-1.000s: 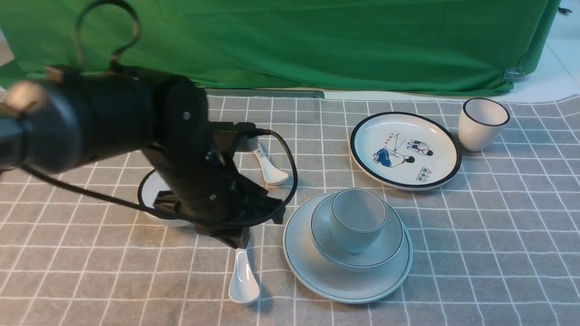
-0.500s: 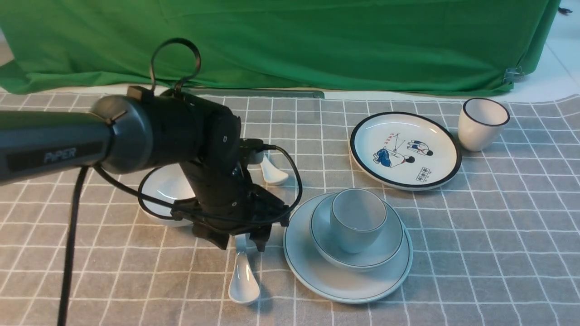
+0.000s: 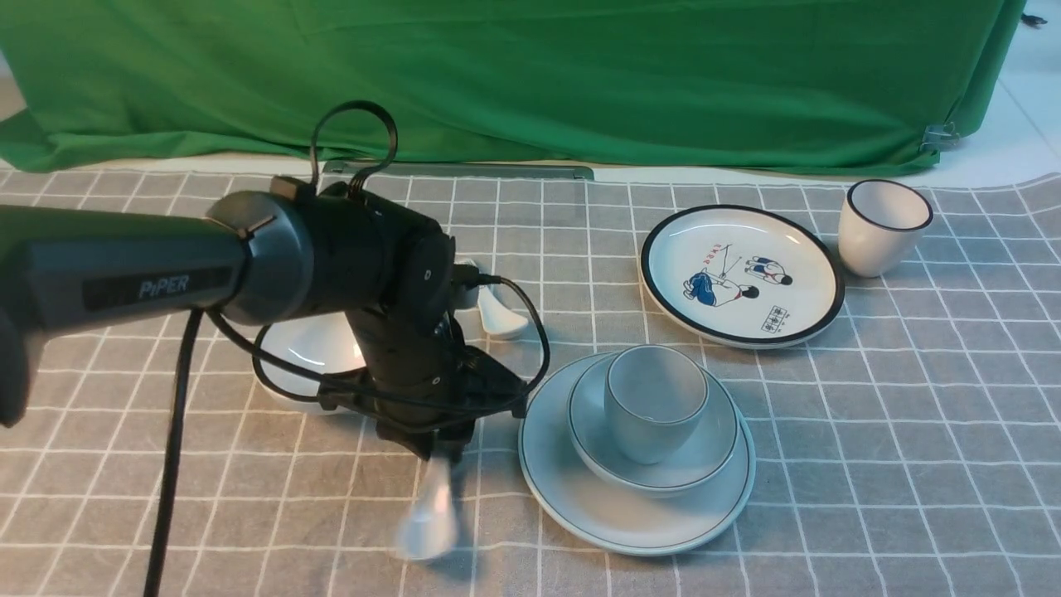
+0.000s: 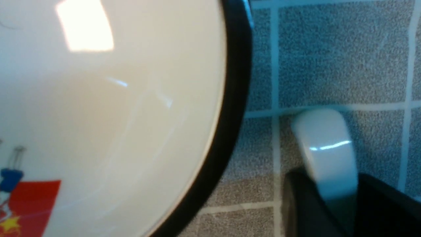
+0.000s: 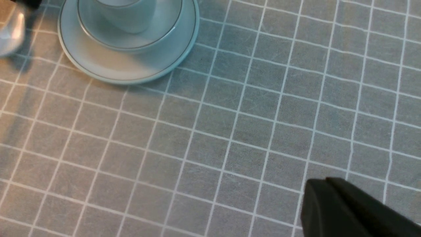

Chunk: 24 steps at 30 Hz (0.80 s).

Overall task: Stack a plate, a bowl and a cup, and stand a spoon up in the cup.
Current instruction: Use the left arm to grab a blue soup spoon, then use the left arm to put the blue soup spoon into the blue teacup in the middle

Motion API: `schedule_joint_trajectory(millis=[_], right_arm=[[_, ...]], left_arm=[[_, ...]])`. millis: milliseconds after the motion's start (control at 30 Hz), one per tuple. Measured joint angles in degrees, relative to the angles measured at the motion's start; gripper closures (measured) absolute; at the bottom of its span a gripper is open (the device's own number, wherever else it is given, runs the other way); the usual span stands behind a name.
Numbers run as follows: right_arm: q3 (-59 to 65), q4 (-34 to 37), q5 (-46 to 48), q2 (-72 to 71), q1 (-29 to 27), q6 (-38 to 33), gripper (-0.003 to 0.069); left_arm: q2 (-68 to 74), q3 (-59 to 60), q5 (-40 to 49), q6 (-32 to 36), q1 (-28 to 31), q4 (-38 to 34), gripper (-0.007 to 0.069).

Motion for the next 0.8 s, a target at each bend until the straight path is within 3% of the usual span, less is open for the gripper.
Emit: schedule_joint_trajectory(millis=[233, 400, 567, 800], right_arm=[[0.00, 0.00, 0.00, 0.00, 0.00, -0.51, 0.0631], [0.00, 0.00, 0.00, 0.00, 0.00, -0.51, 0.0623], [0.00, 0.00, -0.10, 0.00, 0.00, -0.51, 0.0615], [0.00, 0.00, -0.17, 0.00, 0.00, -0.57, 0.0606]], left_arm=[[-8.36, 0.01, -0.45, 3.85, -1.50, -0.43, 0.0508], [-17.81, 0.01, -16.29, 10.31, -7.57, -0.48, 0.0508], [-18.70, 0.01, -33.74, 13.77, -13.33, -1.11, 0.0508], [-12.26, 0.08, -45.39, 13.99, -14.27, 0.28, 0.0508]])
